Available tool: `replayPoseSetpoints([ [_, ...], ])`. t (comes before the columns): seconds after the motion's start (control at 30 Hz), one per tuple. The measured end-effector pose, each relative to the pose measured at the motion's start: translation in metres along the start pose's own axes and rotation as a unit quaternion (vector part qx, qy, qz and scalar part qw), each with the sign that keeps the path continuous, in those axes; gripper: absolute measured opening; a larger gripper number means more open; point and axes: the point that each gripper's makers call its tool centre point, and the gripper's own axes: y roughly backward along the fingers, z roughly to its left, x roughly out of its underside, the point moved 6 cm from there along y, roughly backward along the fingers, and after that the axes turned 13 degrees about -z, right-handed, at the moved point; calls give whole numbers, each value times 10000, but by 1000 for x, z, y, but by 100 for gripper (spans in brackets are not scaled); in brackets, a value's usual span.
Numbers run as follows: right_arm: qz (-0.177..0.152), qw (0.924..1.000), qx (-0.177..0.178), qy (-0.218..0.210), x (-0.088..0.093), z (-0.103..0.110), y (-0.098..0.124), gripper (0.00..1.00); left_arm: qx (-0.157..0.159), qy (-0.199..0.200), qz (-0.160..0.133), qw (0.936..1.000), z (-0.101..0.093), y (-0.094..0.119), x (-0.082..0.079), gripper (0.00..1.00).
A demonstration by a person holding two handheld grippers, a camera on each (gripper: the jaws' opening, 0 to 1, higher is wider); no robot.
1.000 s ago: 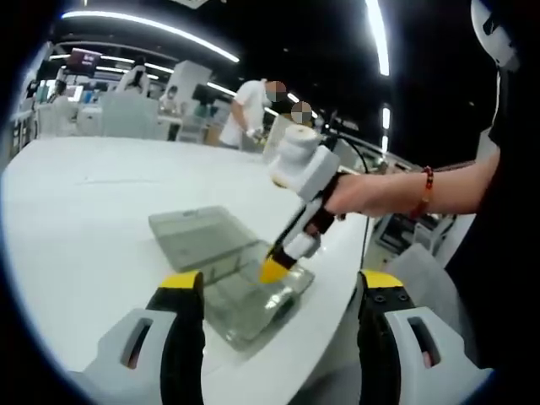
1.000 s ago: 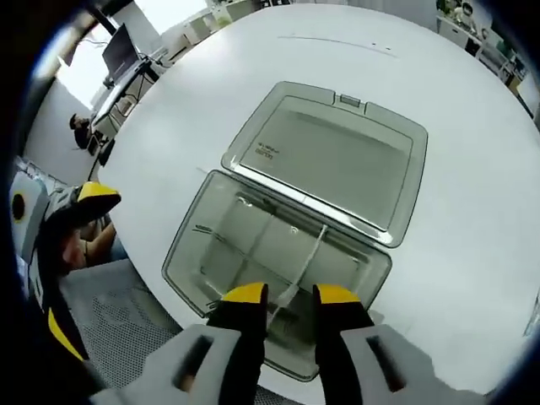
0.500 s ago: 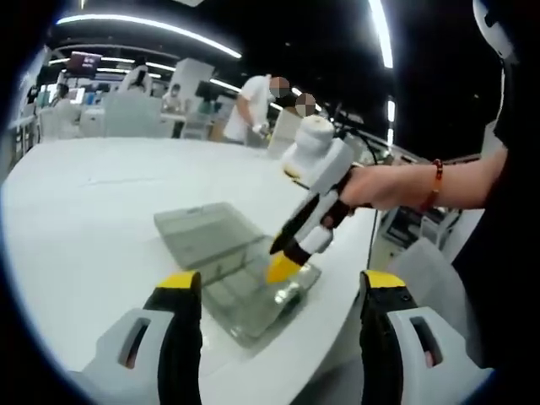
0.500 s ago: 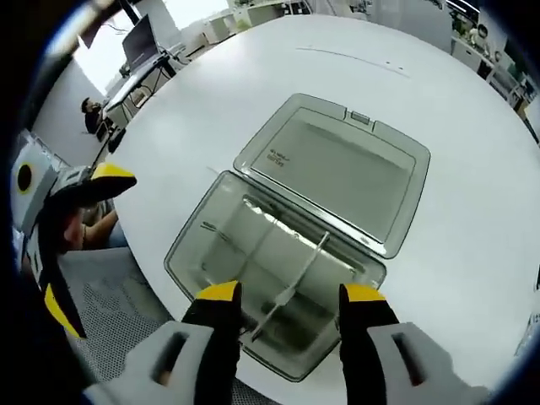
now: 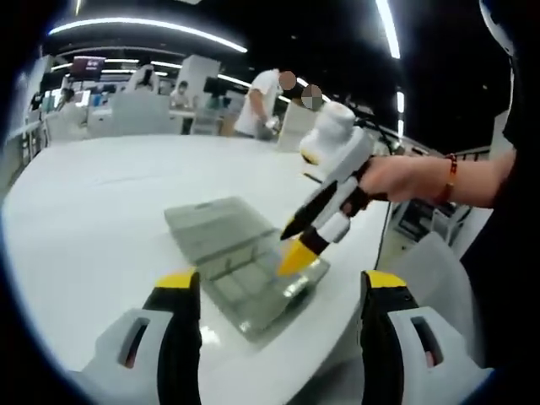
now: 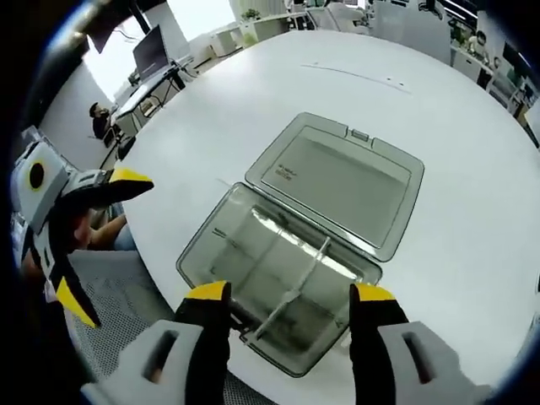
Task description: Insert the divider into the dual guide fixture by aligning both edges with the guide slots and pushing it downward to the bottom, including one-sided entry, uneven engagement, binding, and posture correction.
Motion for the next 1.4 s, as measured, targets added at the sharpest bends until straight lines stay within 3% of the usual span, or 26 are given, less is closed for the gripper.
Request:
replayPoseSetpoints([
  [0.4, -187, 9998, -65, 91, -2, 3, 5, 55, -394, -97, 190, 9990, 5, 10, 4, 75],
  [0.73, -276, 9995, -116, 71, 5, 2, 13, 54, -766, -93, 553, 9955, 11, 17, 13, 73],
  [1.13, -567, 9982, -187, -61, 5, 3, 29, 53, -1047, -200, 812, 9910, 13, 19, 18, 73],
  [1.4, -630, 9976, -253, -109, 9, 3, 36, 53, -1056, -262, 1090, 9881, 9, 13, 24, 73],
])
